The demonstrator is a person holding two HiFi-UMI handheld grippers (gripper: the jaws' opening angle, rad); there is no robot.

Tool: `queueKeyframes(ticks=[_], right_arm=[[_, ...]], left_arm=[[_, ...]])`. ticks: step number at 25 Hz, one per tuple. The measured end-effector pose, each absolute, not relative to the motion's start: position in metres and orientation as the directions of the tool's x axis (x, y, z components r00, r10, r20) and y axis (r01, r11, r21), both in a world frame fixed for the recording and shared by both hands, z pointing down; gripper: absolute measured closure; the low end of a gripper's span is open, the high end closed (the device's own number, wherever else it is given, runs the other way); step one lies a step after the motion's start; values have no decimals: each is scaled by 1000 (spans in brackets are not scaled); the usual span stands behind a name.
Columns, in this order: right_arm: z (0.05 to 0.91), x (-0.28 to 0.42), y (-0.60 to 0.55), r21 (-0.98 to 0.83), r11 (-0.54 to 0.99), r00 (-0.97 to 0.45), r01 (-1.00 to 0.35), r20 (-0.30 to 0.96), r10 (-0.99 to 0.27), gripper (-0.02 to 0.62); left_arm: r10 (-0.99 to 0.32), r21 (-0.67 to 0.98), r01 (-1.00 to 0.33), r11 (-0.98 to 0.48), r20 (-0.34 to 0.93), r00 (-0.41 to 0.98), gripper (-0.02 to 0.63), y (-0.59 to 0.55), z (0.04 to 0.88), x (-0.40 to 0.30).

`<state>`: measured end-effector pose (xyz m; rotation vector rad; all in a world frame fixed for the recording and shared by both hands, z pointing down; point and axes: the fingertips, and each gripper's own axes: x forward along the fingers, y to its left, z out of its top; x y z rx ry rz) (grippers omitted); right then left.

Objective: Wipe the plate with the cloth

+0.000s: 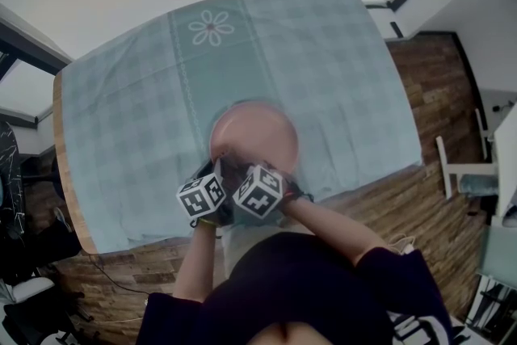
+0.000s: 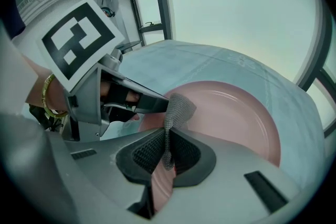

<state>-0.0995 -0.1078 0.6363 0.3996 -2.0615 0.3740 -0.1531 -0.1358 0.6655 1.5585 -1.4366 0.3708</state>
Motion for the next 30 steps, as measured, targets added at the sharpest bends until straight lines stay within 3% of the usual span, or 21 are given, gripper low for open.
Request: queueKeyframes(ticks=[15,30], right_arm=[[623,-40,-148,-59,834,-456,-549,857,-240,563],[625,17,-214,85,775,-318,-626,880,-354,563]], left_arm=[[-605,408,-901,144,757,246,552,-134,667,-153],[-603,405,-903,146,760,243,552,-133,667,-153]])
